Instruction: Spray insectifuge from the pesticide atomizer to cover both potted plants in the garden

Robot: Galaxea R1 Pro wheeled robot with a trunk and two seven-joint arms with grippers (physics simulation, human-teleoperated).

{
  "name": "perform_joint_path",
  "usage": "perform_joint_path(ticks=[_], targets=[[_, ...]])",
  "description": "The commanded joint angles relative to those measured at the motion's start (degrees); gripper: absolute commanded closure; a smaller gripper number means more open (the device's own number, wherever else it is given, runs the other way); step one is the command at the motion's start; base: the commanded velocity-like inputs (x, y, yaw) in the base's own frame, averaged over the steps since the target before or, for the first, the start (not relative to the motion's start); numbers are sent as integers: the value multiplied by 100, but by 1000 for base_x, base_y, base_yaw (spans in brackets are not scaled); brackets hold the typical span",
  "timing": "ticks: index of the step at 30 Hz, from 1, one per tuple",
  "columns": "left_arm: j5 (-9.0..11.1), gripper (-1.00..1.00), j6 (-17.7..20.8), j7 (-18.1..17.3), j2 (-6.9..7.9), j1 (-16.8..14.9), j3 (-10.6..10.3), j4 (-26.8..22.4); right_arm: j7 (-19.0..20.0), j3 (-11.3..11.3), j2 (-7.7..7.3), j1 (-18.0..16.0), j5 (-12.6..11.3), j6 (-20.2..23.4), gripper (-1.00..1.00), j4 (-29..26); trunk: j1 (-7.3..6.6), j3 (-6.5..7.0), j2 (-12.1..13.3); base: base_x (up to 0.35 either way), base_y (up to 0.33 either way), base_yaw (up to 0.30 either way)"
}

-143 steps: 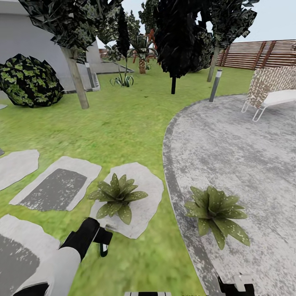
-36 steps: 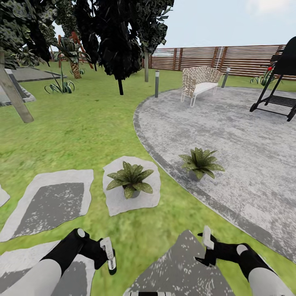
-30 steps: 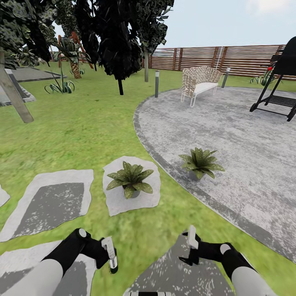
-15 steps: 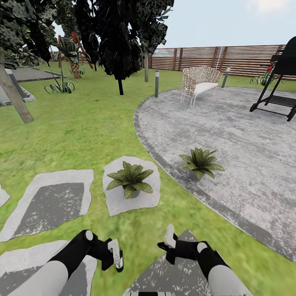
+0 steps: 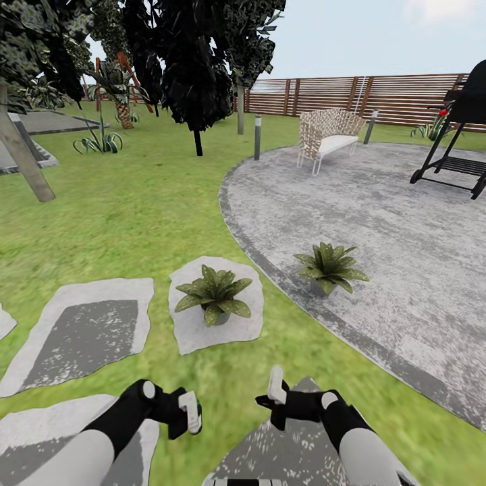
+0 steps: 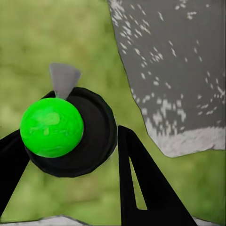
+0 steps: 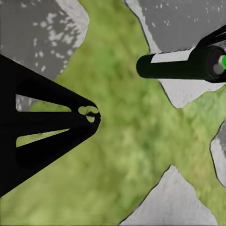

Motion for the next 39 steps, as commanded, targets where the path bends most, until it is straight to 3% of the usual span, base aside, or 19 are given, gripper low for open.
perform_joint_path(ticks=[1,8,15,19,26,34,39], targets=[[-29,100,-31,38,-15,2,-18,-8,37,-49,8,-43,26,-10,100,107,-1,-5,-2,0,0,0],[-19,100,-127,217,-72,6,-14,49,22,-57,8,-170,26,-10,100,543,-1,-5,-2,0,0,0],[-27,100,-240,210,-383,6,-34,66,19,-57,8,-174,26,-10,100,543,-1,-5,-2,0,0,0],[-29,100,-228,256,-540,6,-350,79,19,-57,8,-178,26,-10,100,548,-1,-5,-2,0,0,0],[-151,100,-168,590,-755,6,-678,87,19,-57,8,-175,26,-10,100,548,-1,-5,-2,0,0,0],[-177,100,-144,622,-902,5,-733,94,19,-57,8,-174,26,-10,100,547,-1,-5,-2,0,0,0],[-159,100,-143,912,-924,6,-734,165,19,-57,8,-177,26,-10,100,549,-1,-5,-2,0,0,0]])
